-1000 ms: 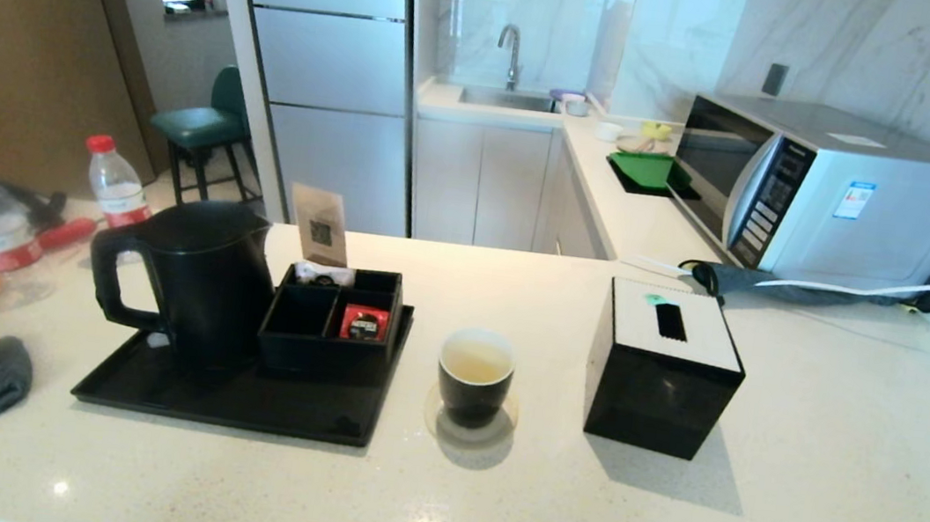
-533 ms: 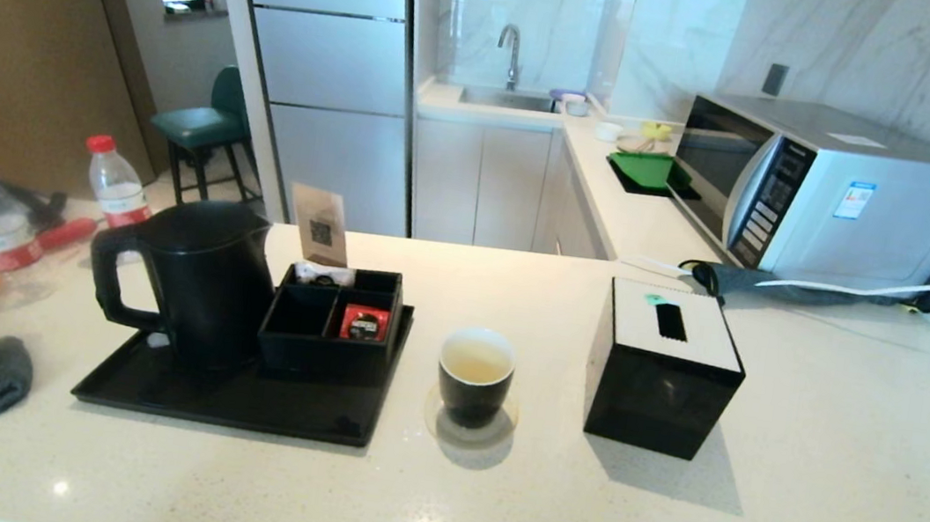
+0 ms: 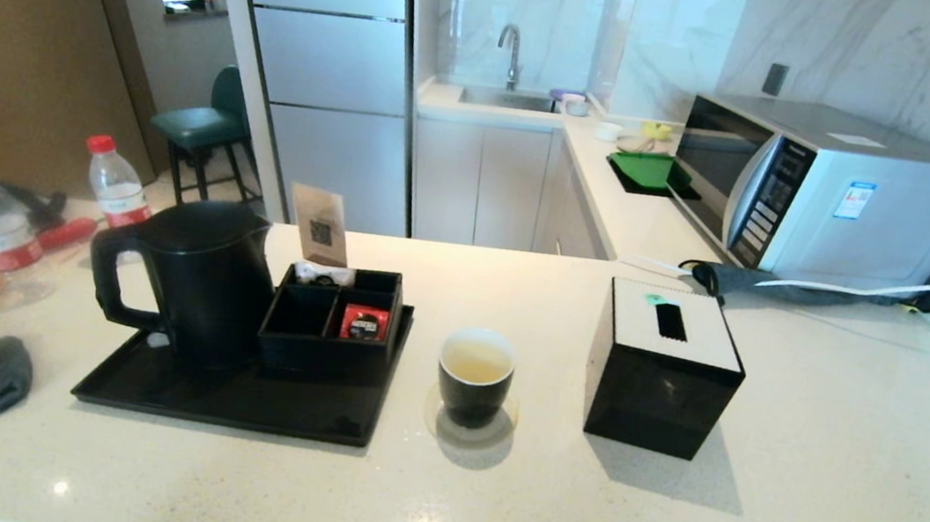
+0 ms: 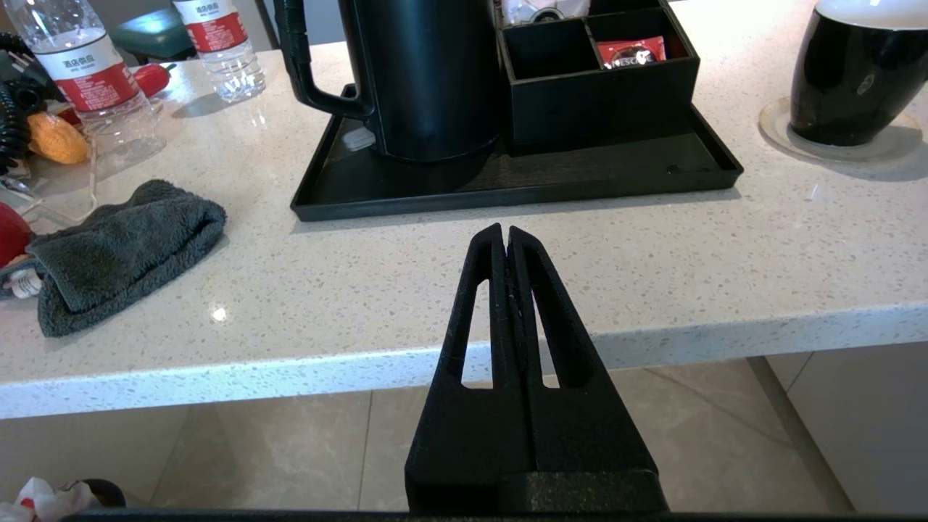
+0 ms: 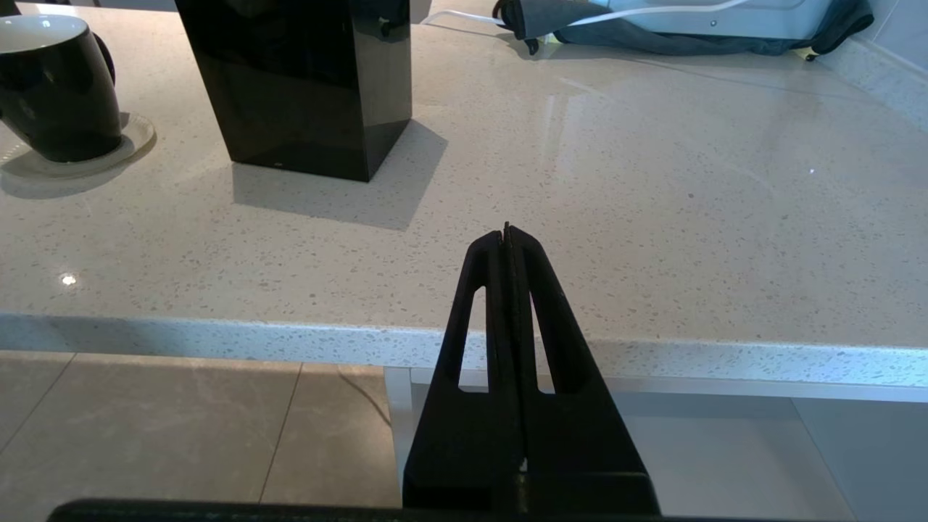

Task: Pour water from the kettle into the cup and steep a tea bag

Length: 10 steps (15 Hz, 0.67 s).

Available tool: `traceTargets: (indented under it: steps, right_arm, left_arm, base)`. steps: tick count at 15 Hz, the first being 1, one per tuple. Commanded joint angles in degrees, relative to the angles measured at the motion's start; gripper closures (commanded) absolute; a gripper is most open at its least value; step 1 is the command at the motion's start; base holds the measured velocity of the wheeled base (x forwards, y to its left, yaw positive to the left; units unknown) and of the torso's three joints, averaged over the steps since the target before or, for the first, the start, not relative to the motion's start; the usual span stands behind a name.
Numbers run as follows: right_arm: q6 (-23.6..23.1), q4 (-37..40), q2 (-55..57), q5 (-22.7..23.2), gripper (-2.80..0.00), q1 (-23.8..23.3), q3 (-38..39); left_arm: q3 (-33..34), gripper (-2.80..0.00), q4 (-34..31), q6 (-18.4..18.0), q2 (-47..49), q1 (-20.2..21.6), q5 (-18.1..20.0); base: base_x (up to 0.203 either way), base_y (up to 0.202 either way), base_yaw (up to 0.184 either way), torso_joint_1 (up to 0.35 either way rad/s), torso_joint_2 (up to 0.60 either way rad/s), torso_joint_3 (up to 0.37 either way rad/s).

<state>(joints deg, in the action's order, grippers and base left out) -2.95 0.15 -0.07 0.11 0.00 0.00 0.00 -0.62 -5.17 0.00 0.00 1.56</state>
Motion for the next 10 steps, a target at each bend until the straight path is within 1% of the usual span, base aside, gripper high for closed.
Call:
traceTargets:
  steps: [1,5,6,8,10]
  right_arm:
    - [0.14,-0.06,0.07,0.07,0.0,0.0,0.0]
    - [0.14,-0.06,0.07,-0.2,0.0,0.0,0.0]
    - [0.55,-0.06,0.07,-0.35,0.0,0.0,0.0]
    - [3.03,-0.15,0.07,-0.46,0.0,0.0,0.0]
    - [3.3,-0.15,0.07,-0.46,0.0,0.0,0.0]
  left_arm:
    - [0.0,0.0,0.01,-0.02,0.0,0.0,-0.07]
    - [0.0,0.0,0.01,-0.02,0.0,0.0,-0.07]
    - [0.0,0.0,0.01,-0.02,0.0,0.0,0.0]
    - [0.0,0.0,0.01,-0.02,0.0,0.0,-0.05]
    - [0.0,0.0,0.01,-0.02,0.0,0.0,0.02]
  base:
    - [0.0,0.0,0.0,0.0,0.0,0.0]
    - [0.0,0.0,0.0,0.0,0.0,0.0]
    - [0.0,0.0,0.0,0.0,0.0,0.0]
    - [0.0,0.0,0.0,0.0,0.0,0.0]
    - [0.0,0.0,0.0,0.0,0.0,0.0]
